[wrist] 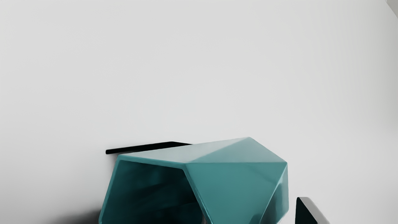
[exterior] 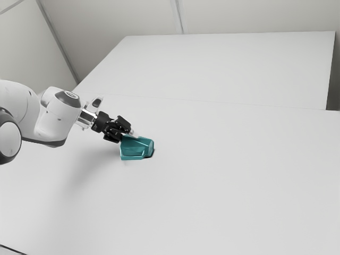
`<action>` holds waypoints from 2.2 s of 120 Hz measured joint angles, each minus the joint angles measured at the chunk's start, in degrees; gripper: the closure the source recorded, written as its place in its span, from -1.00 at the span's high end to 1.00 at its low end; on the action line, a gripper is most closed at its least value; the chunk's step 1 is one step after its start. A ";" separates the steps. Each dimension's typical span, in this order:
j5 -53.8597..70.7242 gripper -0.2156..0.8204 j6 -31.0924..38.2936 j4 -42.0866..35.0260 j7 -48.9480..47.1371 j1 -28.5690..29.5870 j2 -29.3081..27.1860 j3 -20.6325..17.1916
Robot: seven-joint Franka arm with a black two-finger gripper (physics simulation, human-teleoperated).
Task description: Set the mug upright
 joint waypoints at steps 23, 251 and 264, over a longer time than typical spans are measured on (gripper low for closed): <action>-0.01 -0.48 0.11 0.00 0.42 0.00 -0.02 0.00; 56.39 -0.87 -9.10 7.23 -35.23 -2.15 -11.58 -13.50; 57.92 -0.87 -8.89 5.84 -38.01 -3.01 -12.03 -13.70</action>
